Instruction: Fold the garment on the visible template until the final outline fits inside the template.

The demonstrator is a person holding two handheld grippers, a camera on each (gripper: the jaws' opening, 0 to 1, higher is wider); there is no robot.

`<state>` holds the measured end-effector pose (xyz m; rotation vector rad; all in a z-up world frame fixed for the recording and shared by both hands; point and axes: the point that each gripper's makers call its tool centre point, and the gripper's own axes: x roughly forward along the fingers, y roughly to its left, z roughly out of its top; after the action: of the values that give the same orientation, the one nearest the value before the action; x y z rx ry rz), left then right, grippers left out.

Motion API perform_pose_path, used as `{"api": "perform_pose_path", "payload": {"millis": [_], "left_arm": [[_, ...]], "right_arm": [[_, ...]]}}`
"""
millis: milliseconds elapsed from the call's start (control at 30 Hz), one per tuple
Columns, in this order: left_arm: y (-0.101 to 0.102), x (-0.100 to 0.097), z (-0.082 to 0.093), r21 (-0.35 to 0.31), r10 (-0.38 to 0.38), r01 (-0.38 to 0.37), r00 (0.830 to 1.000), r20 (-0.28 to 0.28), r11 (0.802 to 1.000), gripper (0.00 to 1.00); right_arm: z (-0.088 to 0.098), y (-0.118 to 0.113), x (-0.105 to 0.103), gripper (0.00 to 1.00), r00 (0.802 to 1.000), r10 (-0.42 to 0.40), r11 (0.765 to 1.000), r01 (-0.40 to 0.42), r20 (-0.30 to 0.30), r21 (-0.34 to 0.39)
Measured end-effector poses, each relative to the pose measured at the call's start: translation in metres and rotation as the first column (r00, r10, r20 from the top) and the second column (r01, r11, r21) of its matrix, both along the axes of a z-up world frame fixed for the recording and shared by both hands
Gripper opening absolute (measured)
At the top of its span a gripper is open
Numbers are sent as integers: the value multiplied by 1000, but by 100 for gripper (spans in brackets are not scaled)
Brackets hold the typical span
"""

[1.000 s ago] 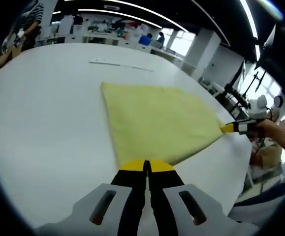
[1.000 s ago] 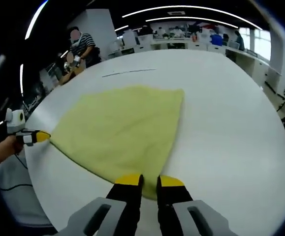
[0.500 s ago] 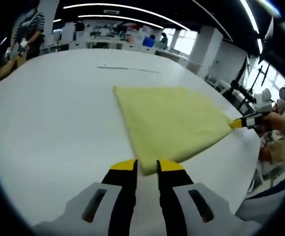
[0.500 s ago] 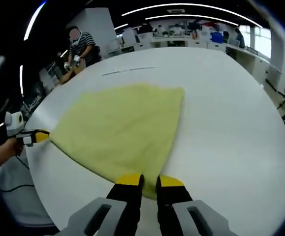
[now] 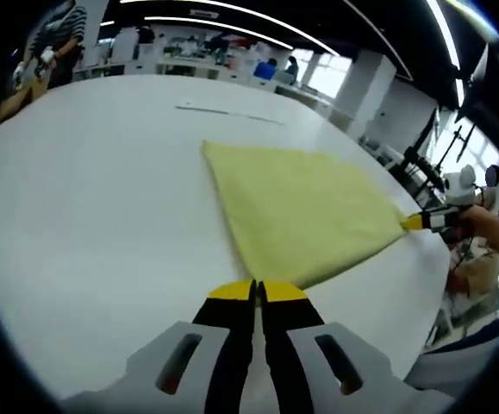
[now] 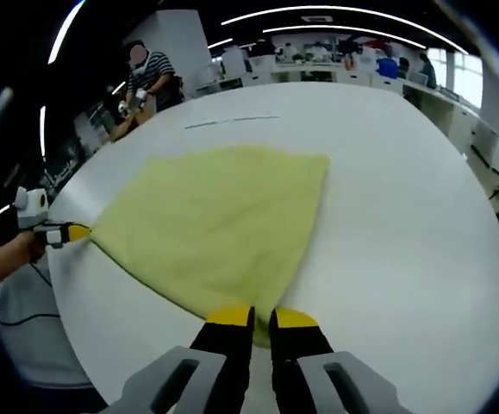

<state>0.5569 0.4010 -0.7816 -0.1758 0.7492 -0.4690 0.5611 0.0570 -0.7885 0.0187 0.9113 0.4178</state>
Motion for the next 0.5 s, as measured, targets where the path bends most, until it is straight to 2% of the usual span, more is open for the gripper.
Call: {"api": "perform_pose_path", "payload": {"millis": [233, 500], "left_arm": [[-3, -9, 3, 24, -32, 33, 999, -7, 999, 0], [-3, -17, 3, 41, -38, 38, 999, -16, 998, 0]], "right_arm": [[0, -2, -9, 1, 999, 35, 999, -35, -1, -14], [0, -4, -18, 2, 999, 35, 999, -35, -2, 4]]}}
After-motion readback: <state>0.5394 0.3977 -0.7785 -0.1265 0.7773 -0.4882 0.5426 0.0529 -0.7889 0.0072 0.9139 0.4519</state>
